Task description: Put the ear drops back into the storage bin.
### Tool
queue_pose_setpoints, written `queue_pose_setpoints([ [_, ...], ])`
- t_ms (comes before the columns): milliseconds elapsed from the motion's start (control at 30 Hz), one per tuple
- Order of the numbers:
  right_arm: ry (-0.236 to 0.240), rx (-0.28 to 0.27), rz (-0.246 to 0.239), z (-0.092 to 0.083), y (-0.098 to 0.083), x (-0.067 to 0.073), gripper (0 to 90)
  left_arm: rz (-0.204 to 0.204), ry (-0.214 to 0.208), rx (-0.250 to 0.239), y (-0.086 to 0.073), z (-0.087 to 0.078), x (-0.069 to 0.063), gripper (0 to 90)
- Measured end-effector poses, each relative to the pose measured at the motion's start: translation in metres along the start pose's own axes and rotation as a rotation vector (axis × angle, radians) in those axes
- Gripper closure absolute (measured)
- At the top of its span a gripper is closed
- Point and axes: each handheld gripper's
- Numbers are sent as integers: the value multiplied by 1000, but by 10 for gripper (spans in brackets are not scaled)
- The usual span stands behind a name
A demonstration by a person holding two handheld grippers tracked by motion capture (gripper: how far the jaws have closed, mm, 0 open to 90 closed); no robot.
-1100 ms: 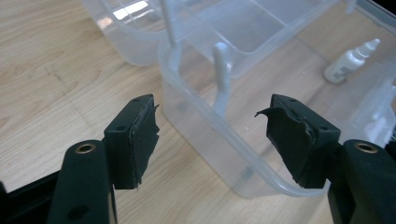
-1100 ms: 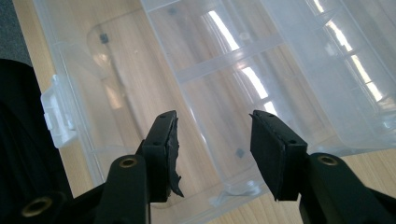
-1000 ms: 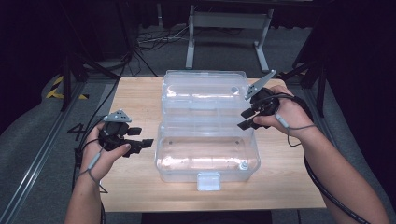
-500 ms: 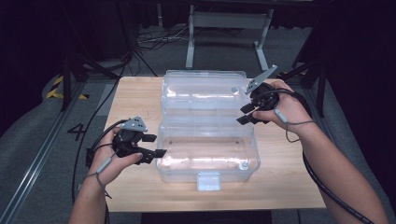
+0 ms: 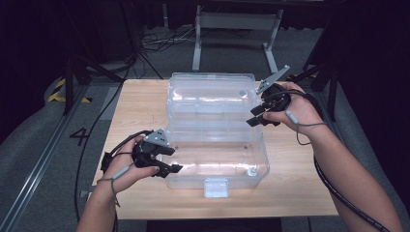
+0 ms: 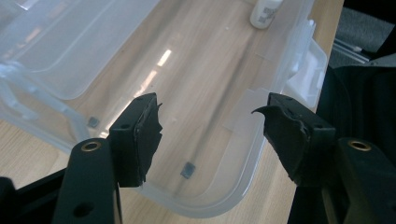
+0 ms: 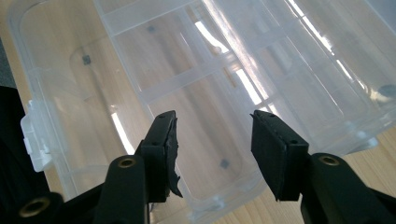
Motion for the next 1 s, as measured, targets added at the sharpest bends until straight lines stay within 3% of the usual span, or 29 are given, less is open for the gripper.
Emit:
queue_pose_setpoints([
  [333, 8, -8, 3, 2, 2, -2, 515, 50, -49, 46, 0, 22, -4, 337],
  [700, 11, -39, 8, 3, 4, -5, 515, 107, -104, 158, -3, 41, -14, 384],
  [800, 43, -55, 2, 3, 6, -6, 507, 104, -160, 164, -4, 44, -14, 401],
  [900, 33, -53, -3, 3, 8, -7, 505, 107, -139, 203, -5, 47, -14, 424],
  [1000, 33, -58, -2, 3, 10, -8, 505, 106, -145, 214, -6, 48, -13, 457],
])
Point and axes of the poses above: each handheld gripper's, and its own axes: z roughly forward along the jaws, y roughly out of its top, x roughly to its left, and after that the axes turned 4 degrees about y, right-handed
